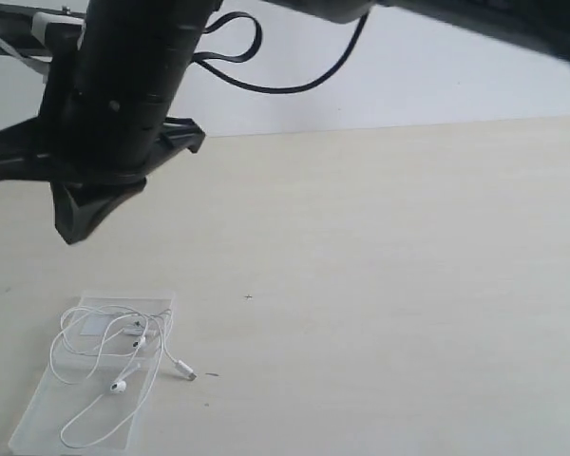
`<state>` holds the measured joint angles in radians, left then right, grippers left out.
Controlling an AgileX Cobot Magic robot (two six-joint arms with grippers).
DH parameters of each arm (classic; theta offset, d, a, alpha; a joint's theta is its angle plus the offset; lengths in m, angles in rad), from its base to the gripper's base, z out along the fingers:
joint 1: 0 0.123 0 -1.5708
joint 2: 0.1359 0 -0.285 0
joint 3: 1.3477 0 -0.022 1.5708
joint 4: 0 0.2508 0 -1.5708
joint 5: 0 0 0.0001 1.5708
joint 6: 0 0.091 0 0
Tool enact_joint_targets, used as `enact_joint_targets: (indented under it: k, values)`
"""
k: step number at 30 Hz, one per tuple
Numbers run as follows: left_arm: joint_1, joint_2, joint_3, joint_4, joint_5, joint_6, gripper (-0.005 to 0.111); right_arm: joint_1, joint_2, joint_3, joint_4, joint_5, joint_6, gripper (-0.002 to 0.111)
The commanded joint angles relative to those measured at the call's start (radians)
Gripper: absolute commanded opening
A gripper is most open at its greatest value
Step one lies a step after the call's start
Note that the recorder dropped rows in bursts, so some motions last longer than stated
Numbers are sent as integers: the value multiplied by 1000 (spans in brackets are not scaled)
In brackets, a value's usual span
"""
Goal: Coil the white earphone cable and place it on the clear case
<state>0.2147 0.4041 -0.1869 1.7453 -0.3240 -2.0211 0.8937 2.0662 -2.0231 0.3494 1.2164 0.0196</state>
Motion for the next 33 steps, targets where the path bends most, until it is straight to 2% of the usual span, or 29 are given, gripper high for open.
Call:
enact_joint_targets:
  k: [1, 4, 7, 10, 20, 23, 28, 30, 33]
  values:
    - [-4, -9, 1, -1, -2, 7, 0, 53, -185, 275, -36, 5, -50, 0]
    - [-4, -9, 1, -1, -2, 7, 0, 100, -322, 493, -86, 5, -50, 0]
    - [-4, -9, 1, -1, -2, 7, 0, 113, -467, 694, -157, -85, -32, 0]
    - [-4, -9, 1, -1, -2, 7, 0, 113, -571, 801, -155, -51, 14, 0]
    - [-4, -9, 1, -1, -4, 7, 0, 110, -665, 848, -139, -77, 14, 0]
    - [-4, -9, 1, -1, -8, 7, 0, 112, -721, 853, -214, -213, 6, 0]
    - [-4, -9, 1, -1, -8, 7, 0, 75, -963, 929, -393, -573, -1, 0]
    - [-4, -9, 1, -1, -8, 7, 0, 14, -1100, 988, -438, -688, -1, 0]
    - [-4, -9, 1, -1, -8, 7, 0, -143, -1305, 1119, -438, -808, 10, 0]
